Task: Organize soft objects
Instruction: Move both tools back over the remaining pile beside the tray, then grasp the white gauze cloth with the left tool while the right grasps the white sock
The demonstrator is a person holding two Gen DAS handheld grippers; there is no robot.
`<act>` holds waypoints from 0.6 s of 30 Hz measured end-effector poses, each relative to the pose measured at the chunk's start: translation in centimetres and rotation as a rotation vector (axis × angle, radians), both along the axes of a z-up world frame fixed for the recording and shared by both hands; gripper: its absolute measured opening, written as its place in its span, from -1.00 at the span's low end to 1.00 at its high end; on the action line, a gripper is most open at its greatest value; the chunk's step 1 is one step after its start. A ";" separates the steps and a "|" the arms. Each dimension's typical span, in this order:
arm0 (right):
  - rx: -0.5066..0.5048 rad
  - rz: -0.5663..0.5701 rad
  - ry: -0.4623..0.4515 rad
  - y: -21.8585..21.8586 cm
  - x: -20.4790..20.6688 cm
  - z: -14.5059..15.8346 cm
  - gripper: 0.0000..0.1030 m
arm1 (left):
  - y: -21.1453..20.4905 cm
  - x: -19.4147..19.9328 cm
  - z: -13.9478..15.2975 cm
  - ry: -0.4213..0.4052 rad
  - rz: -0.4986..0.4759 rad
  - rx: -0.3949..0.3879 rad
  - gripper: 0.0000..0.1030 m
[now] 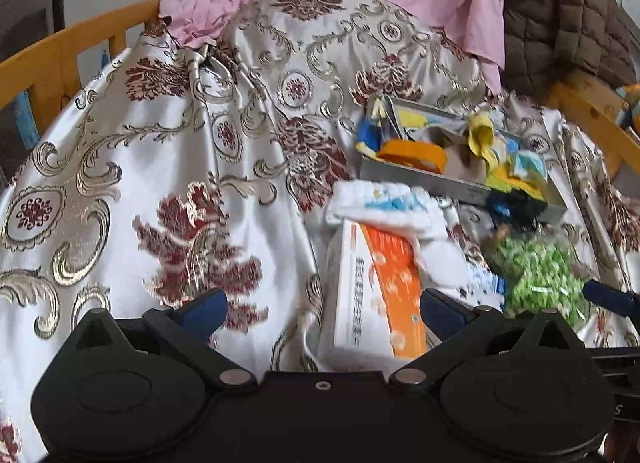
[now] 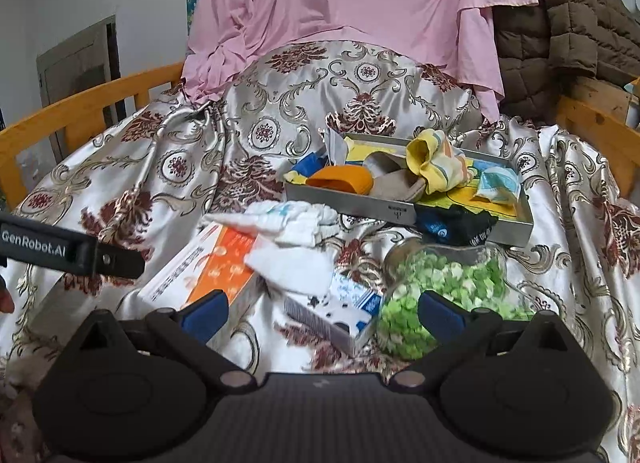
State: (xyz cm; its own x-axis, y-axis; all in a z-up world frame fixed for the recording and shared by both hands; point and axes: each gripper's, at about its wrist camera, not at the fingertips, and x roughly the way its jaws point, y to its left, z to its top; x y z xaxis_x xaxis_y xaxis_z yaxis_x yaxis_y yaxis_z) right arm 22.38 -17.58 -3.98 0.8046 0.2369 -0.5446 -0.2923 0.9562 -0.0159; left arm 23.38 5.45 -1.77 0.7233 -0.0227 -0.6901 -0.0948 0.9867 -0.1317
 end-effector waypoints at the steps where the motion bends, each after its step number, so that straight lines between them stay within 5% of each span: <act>1: 0.005 0.000 0.000 0.0 0.2 0.0 0.99 | 0.0 0.2 0.1 -0.004 0.003 0.002 0.98; 18: 0.052 0.002 -0.041 0.1 2.1 -0.2 0.99 | 0.6 2.3 0.5 -0.095 0.042 0.040 0.98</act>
